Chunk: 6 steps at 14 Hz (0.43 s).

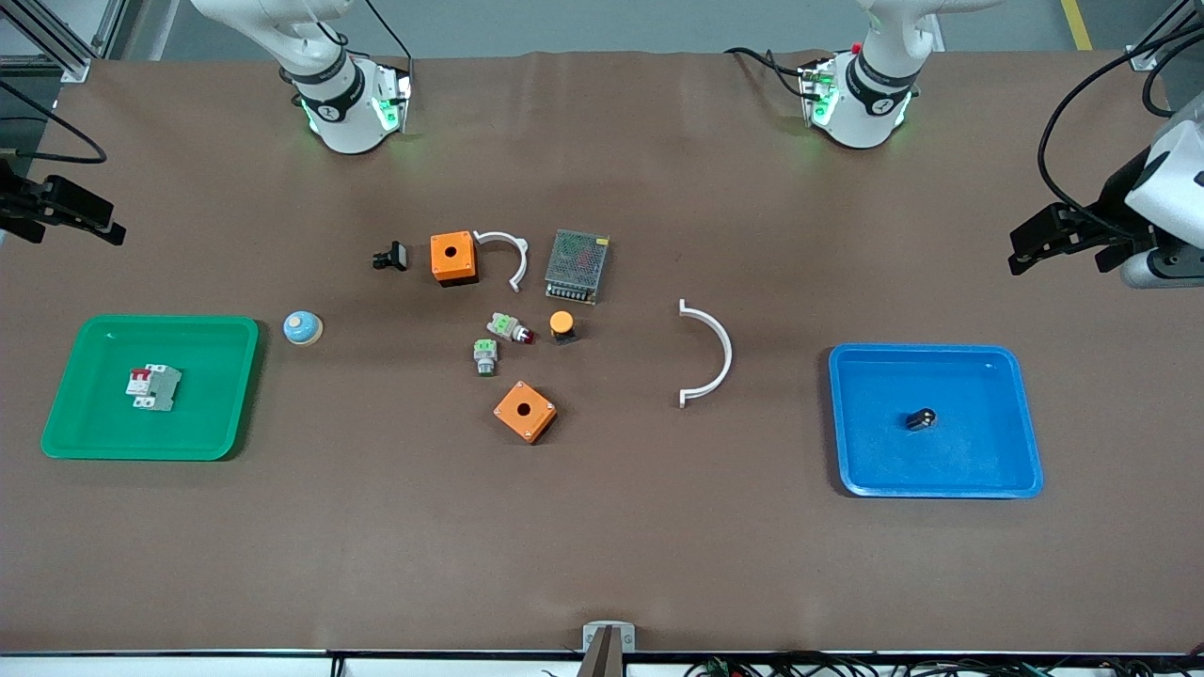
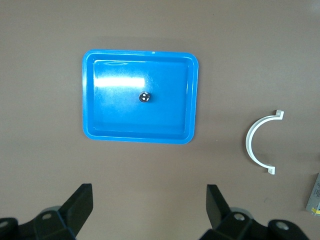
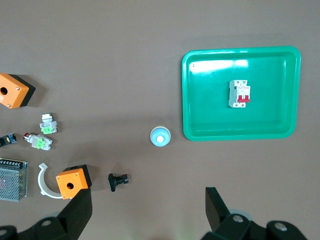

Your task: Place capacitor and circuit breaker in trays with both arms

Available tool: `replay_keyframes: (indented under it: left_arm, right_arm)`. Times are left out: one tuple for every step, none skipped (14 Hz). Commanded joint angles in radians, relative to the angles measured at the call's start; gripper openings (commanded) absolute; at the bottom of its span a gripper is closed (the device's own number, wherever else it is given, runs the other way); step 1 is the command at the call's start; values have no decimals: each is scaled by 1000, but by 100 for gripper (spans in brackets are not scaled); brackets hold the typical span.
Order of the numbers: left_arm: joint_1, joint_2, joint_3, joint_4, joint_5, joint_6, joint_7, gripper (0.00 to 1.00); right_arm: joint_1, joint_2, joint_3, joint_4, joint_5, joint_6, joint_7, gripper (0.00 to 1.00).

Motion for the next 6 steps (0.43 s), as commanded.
replay_keyframes:
  left_arm:
    - [-2,9,-1,27,-14,-18,-2,100]
    - [-3,9,-2,27,-14,-18,-2,100]
    - [-3,9,-2,27,-14,-18,-2,100]
    - [-5,9,-1,27,-14,-20,-2,100]
    - [-3,9,-2,27,-14,-20,-2,100]
    - [-2,9,-2,27,-14,-18,-2,100]
  right_arm:
    - [2,-27,2,-23,-10,17,-32,100]
    - [2,-27,2,-23,-10,18,-32,100]
    - [2,-27,2,-23,-10,20,-32,100]
    - [2,-27,2,-23,-10,21,-34,100]
    - [2,-25,3,-23,-9,21,-32,100]
    - [2,-25,2,-23,-9,21,-32,100]
